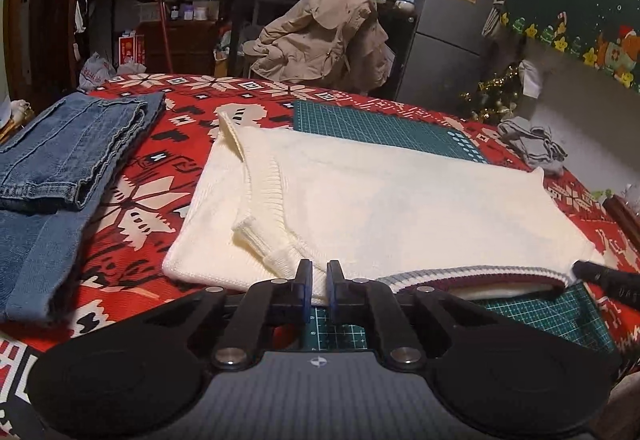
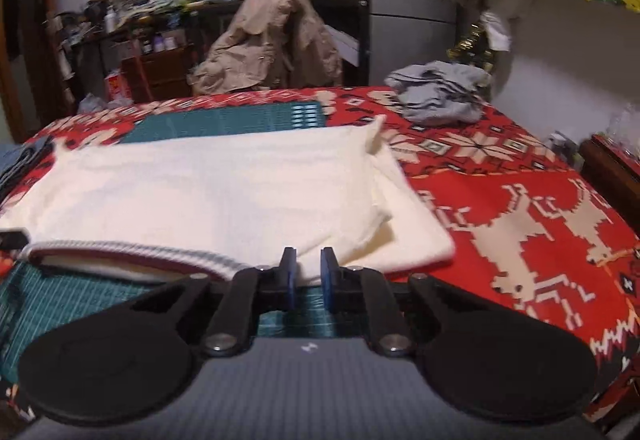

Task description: Fold clothes

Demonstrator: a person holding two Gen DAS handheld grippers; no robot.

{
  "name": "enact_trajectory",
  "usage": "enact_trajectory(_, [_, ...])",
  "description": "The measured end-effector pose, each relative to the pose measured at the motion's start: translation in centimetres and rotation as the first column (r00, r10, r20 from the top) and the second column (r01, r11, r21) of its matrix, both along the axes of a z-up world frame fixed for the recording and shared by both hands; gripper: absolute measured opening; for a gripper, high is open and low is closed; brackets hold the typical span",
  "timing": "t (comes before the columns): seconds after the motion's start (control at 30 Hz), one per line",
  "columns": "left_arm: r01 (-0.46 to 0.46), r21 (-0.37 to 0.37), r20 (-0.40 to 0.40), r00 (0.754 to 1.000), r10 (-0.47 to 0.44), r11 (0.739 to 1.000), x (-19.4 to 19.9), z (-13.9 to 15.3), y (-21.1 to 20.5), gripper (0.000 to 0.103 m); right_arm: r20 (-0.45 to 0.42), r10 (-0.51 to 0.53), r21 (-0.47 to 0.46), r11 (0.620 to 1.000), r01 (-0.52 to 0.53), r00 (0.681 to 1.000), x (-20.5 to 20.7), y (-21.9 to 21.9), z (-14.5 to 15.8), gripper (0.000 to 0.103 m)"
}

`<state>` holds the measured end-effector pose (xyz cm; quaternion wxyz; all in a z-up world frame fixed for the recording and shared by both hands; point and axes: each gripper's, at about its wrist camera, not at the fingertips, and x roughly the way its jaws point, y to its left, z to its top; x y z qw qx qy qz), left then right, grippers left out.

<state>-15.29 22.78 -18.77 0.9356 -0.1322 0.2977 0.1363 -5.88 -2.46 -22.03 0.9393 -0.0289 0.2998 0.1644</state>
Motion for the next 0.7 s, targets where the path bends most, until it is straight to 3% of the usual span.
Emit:
enact_trajectory(0.1, [-0.033, 0.002, -0.008, 0.999, 0.033, 0.999, -0.2, -0.1, 0.5, 0.01, -0.015, -0.082, 0.037, 0.996, 0.083, 0.996, 1.1, -1.5, 0.0, 0.016])
enact_trajectory(0.27, [-0.109, -0.068, 0.048, 0.993, 0.112, 0.992, -1.4, 0.6, 2.1, 0.009, 0.005, -0.133, 0.048, 0.99, 0.133, 0.991, 1.5, -2.2, 0.2, 0.017])
enact_trajectory(0.43, [-0.061, -0.093, 0.122, 0.99, 0.072, 0.994, -1.5, 1.4, 1.7, 0.007, 0.065, -0.123, 0.035, 0.992, 0.121, 0.99, 0.8, -1.6, 0.9, 0.017])
enact_trajectory(0.57, [-0.023, -0.088, 0.067, 0.997, 0.029, 0.996, -0.3, 0.7, 1.1, 0.007, 0.08, -0.088, 0.063, 0.995, 0.083, 0.993, 0.2, -1.4, 1.3, 0.017])
enact_trajectory(0.7, [-0.072, -0.087, 0.014, 0.997, 0.073, 0.994, 0.0, 0.0, 1.6, 0.006, 0.03, -0.076, 0.039, 0.996, 0.075, 0.997, 0.6, -1.1, 0.5, 0.017])
